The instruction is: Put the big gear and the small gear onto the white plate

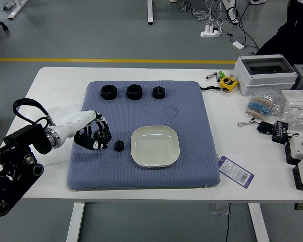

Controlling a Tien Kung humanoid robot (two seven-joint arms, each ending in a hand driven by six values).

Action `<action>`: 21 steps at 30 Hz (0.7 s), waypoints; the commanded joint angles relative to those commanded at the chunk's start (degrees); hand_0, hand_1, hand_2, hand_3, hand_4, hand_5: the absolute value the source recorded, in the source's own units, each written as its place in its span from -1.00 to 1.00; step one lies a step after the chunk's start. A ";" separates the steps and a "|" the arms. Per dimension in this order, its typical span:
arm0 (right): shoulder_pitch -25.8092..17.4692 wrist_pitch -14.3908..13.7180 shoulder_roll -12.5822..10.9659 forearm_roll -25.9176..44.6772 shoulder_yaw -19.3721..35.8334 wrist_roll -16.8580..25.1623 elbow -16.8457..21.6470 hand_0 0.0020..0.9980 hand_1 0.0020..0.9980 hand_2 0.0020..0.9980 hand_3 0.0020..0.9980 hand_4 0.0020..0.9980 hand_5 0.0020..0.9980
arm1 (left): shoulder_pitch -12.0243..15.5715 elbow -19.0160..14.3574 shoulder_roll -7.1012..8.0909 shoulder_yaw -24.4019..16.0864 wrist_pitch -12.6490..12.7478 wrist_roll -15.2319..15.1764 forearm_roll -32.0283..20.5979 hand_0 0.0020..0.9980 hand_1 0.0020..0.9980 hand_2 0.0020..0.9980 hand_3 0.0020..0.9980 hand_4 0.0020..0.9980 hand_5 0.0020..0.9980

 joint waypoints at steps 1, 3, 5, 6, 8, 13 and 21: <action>0.02 0.00 0.00 0.00 0.00 0.00 0.00 0.30 0.30 0.47 0.16 0.68 0.36 | -0.10 -0.36 -0.17 0.20 0.01 0.07 -0.13 -0.47 -0.51 -0.31 -0.12 0.41 -1.00; 0.14 -0.01 -0.02 0.01 -0.01 -0.01 0.01 0.30 0.30 0.47 0.16 0.69 0.36 | -0.76 -1.43 -1.14 1.07 0.21 0.22 -0.64 -0.47 -0.50 -0.31 -0.11 0.41 -1.00; 0.18 -0.02 -0.02 0.01 -0.02 -0.02 0.01 0.30 0.30 0.47 0.16 0.69 0.36 | -0.97 -1.76 -1.46 1.35 0.28 0.26 -0.79 -0.47 -0.50 -0.31 -0.11 0.41 -1.00; 0.30 -0.03 -0.04 -0.26 0.13 -0.10 0.02 0.30 0.30 0.47 0.16 0.69 0.36 | -1.82 -1.83 -2.52 2.27 0.53 0.28 -1.27 -0.47 -0.50 -0.31 -0.11 0.41 -1.00; 0.44 -0.05 -0.05 -0.55 0.24 -0.18 0.03 0.30 0.30 0.47 0.16 0.69 0.36 | -2.91 -1.52 -4.03 3.47 0.86 0.27 -1.78 -0.46 -0.49 -0.30 -0.10 0.42 -1.00; 0.65 -0.16 -0.05 -0.82 0.40 -0.24 0.04 0.30 0.30 0.47 0.16 0.69 0.36 | -5.48 0.85 -7.43 6.90 1.72 0.46 -3.12 -0.46 -0.49 -0.30 -0.10 0.42 -1.00; 1.02 -0.28 -0.15 -1.10 0.57 -0.25 0.09 0.30 0.30 0.47 0.16 0.68 0.36 | -9.73 6.43 -12.29 13.09 3.79 1.04 -2.59 -0.37 -0.21 -0.03 0.13 0.79 -0.71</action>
